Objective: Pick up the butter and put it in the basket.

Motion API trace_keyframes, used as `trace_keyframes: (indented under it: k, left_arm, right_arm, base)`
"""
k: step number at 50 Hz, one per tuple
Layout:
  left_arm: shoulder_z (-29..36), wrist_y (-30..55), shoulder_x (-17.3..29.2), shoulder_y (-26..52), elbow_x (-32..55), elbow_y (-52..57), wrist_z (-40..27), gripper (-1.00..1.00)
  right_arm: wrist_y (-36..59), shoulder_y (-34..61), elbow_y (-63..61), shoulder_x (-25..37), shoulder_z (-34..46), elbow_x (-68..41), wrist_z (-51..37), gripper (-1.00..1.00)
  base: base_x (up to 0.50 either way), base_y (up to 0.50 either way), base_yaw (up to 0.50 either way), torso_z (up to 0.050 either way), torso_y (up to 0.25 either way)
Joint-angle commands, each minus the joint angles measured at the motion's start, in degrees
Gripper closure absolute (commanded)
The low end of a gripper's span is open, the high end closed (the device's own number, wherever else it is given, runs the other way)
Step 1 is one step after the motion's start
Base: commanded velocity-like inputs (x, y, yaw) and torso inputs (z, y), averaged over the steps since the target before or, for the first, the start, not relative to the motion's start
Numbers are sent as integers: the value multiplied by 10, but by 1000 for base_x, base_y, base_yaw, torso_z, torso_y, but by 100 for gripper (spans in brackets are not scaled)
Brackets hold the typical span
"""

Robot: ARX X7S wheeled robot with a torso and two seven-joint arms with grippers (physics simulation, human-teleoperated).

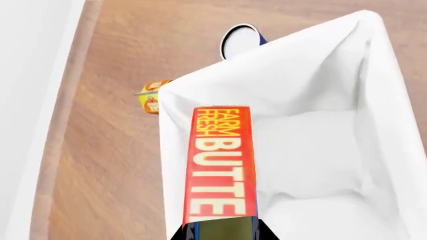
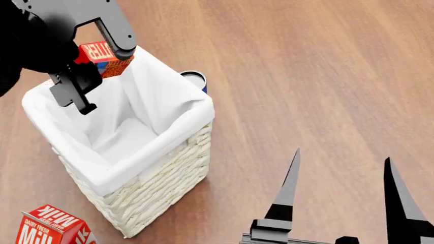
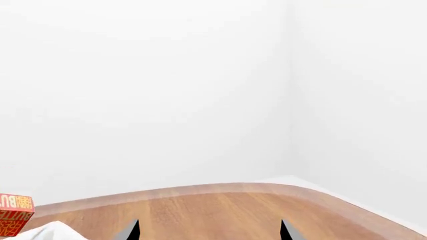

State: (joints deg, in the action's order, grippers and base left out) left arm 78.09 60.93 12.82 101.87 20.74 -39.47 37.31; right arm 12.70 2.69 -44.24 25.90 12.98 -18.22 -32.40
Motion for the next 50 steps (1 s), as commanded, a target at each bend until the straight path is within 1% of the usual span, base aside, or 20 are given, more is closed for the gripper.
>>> trace_keyframes:
  k: [1,6,9,11,19,24,36,50]
  left_arm:
    - [11,-62,-44,4,-38,-110,-6,100]
    - [15,-75,-61,-1,-40,-142,1,100]
    - [20,-104,-80,-6,-46,-194,8,100]
    - [22,-104,-83,-12,-48,-197,9,100]
    - [31,-171,-126,-28,-59,-307,22,100]
    - [43,-174,-128,-37,-59,-310,29,100]
    - [63,-185,-128,-53,-45,-323,23,100]
    - [67,-192,-128,-65,-37,-327,12,100]
  right_arm:
    - [-6,-3,3,2,-5,-4,-1,-100]
    - [-5,-2,3,2,-4,-5,-2,-100]
    - [-6,-3,2,3,-7,-7,-3,-100]
    - [-2,-1,-2,4,-7,-7,-5,-100]
    - [-10,-3,7,4,-7,-7,-3,-100]
    - [-12,-4,12,4,-8,-8,-2,-100]
    - [-19,-4,25,5,-6,-7,1,-100]
    - [-24,-6,35,5,-5,-6,1,-100]
  base:
    - [0,0,0,0,0]
    - [0,0,0,0,2]
    - [0,0,0,3,0]
    - [0,0,0,0,5]
    - [0,0,0,0,0]
    - [0,0,0,0,2]
    - [0,0,0,1,1]
    - [0,0,0,0,1]
